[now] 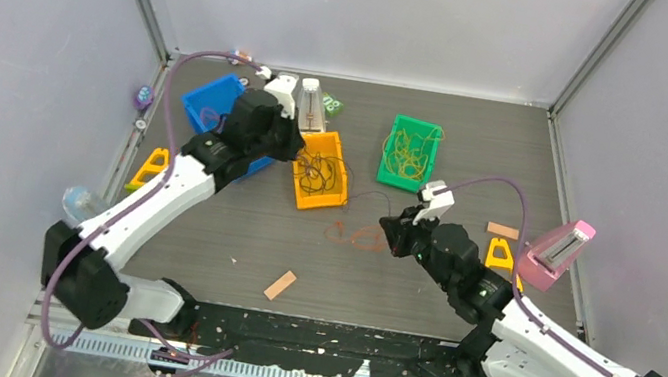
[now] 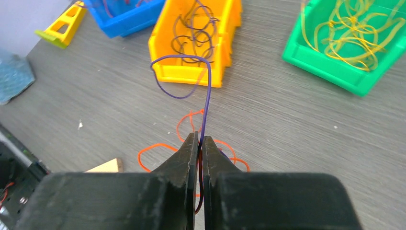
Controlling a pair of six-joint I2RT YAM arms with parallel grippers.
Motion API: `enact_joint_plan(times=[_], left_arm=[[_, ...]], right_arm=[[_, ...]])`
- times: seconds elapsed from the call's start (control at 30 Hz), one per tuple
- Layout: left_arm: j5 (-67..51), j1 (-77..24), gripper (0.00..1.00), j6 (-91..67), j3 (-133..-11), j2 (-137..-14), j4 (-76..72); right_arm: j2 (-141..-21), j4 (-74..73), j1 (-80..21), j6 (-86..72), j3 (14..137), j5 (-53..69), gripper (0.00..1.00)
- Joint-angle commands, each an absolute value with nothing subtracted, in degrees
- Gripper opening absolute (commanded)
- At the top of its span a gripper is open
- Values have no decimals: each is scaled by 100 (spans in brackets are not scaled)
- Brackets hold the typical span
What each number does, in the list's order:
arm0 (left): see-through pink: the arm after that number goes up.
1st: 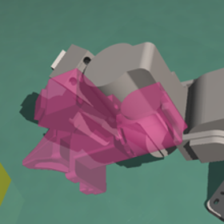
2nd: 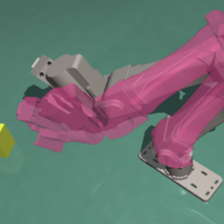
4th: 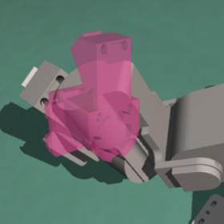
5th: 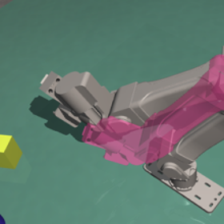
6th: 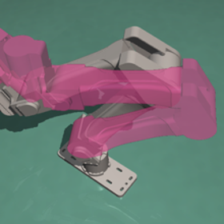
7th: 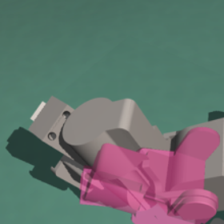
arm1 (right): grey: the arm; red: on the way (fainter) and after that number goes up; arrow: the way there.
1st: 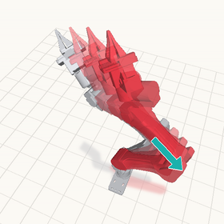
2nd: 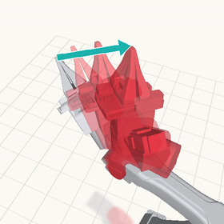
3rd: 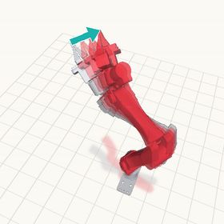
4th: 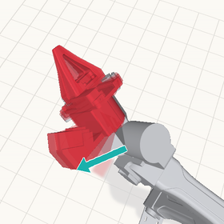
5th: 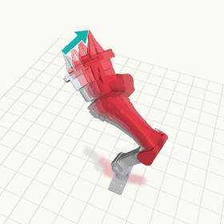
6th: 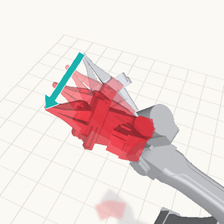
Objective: Untangle the cables
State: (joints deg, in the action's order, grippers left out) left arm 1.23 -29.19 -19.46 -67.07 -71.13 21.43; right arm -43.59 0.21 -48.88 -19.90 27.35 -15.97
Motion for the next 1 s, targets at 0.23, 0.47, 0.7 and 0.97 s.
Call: enact_joint_plan(times=[0.23,0.47,0.7,0.97], left_arm=[[668,-2905,0,-2257,-7795,-9541,1877],[824,-2902,0,-2430,-8677,-10732,2113],[648,-2884,54,-2237,-8463,-10212,2443],[205,-2482,75,-2386,-7478,-9058,2212]], right_arm=[[-5431,-41,-4898,-1445,3925,-419,5],[-6240,158,-4894,-1369,4695,-188,5],[-6857,222,-4900,-1283,5391,394,5],[-7610,235,-4814,-1273,5831,452,5]])
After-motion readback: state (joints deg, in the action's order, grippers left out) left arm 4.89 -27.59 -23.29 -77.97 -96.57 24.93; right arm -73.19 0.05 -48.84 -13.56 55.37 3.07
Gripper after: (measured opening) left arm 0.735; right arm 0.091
